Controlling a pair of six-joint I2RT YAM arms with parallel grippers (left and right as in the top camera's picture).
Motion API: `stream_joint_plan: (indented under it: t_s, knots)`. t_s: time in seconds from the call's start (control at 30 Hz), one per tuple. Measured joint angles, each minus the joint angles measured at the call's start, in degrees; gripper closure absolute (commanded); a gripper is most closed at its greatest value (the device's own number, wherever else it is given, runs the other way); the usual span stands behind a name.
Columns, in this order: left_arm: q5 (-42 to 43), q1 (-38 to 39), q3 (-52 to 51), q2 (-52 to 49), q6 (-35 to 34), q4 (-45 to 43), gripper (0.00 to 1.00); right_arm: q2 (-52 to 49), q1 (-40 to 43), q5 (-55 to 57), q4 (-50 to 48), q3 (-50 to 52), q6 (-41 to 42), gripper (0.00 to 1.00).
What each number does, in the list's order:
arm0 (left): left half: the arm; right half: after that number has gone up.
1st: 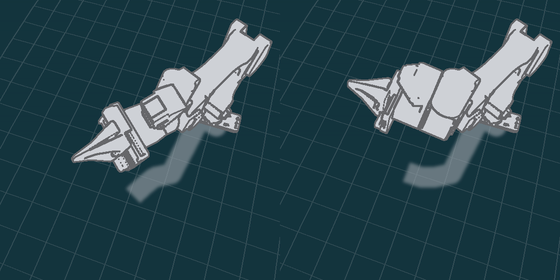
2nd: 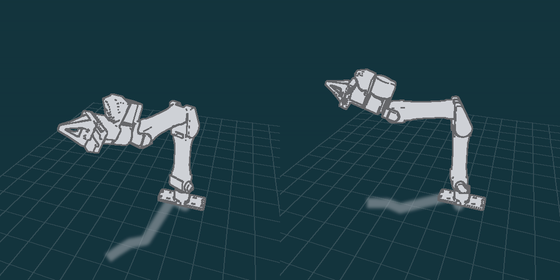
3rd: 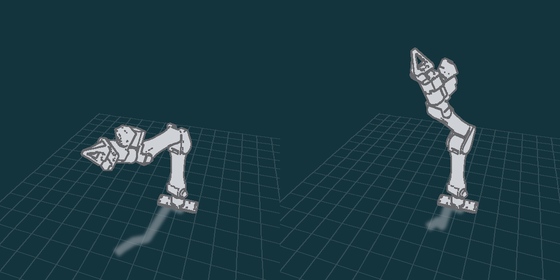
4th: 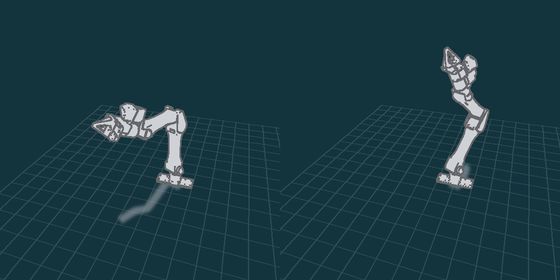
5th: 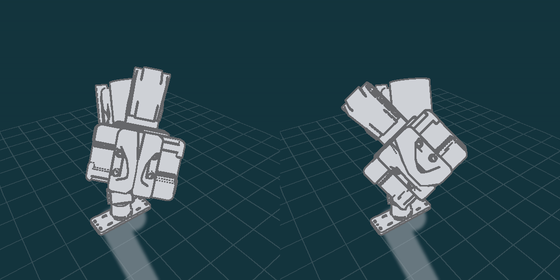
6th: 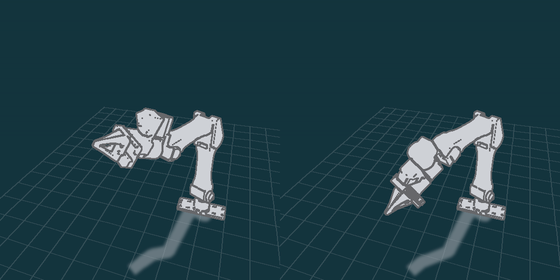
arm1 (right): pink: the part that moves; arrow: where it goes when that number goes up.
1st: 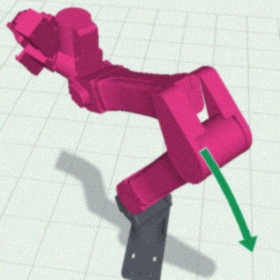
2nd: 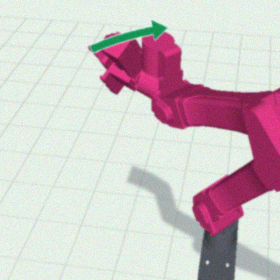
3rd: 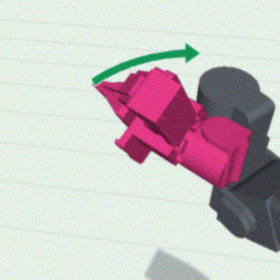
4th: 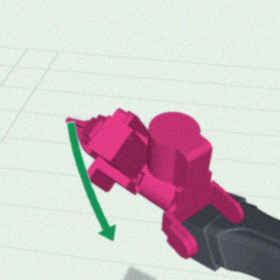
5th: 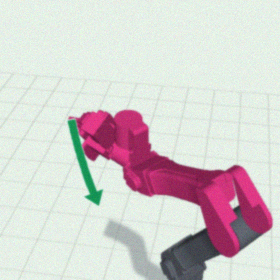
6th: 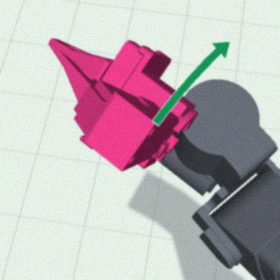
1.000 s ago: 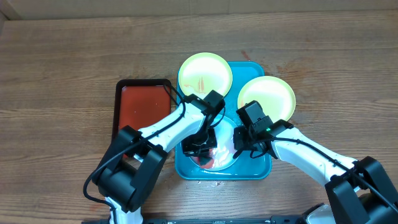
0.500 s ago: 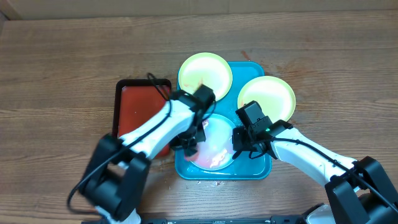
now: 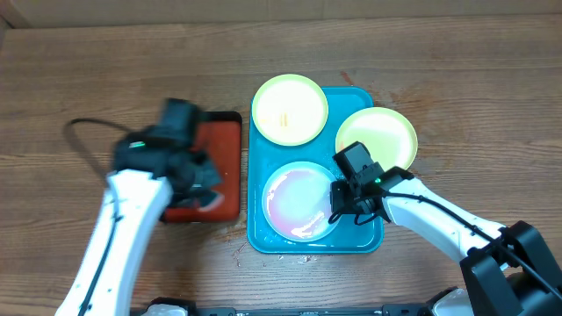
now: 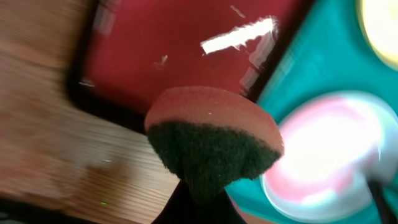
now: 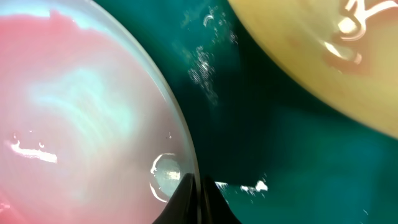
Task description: Clean dirty plates on tray and stack at the side
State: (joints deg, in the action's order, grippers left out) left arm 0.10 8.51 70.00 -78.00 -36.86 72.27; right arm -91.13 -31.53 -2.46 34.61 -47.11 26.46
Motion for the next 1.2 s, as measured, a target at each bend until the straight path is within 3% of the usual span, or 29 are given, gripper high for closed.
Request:
stream_joint_plan:
  t_s: [0.17, 0.4, 0.53, 0.73, 0.83, 1.0, 1.2]
  knots:
    - [-0.52, -15.28, 0.0, 5.9, 5.53, 0.68, 0.96, -0.04, 0.04, 0.81, 11.02, -8.9, -3.23, 0.96]
    - [0.37, -23.5, 0.0, 10.67, 11.02, 1.66, 0.96, -0.22, -1.25, 2.82, 17.22, -27.39, -10.21, 0.96]
    - [1.62, -27.12, 0.0, 12.52, 12.0, 1.46, 0.95, -0.2, -4.57, 4.74, 11.47, -32.35, -11.98, 0.96]
    - [3.17, -29.9, 0.0, 15.45, 13.14, 1.77, 0.73, -3.21, -10.99, 8.09, -0.96, -32.57, -13.05, 0.96]
    - [3.54, -29.94, 0.0, 15.76, 13.33, 2.14, 0.74, -8.11, -13.35, 11.72, -7.04, -32.61, -13.22, 0.96]
    - [3.93, -29.94, 0.0, 15.76, 13.51, 2.86, 0.89, -13.44, -15.76, 18.27, -12.85, -32.59, -14.56, 0.96]
    - [3.98, -29.94, 0.0, 15.76, 13.53, 3.21, 0.87, -13.14, -17.9, 22.1, -14.12, -32.61, -16.74, 0.96]
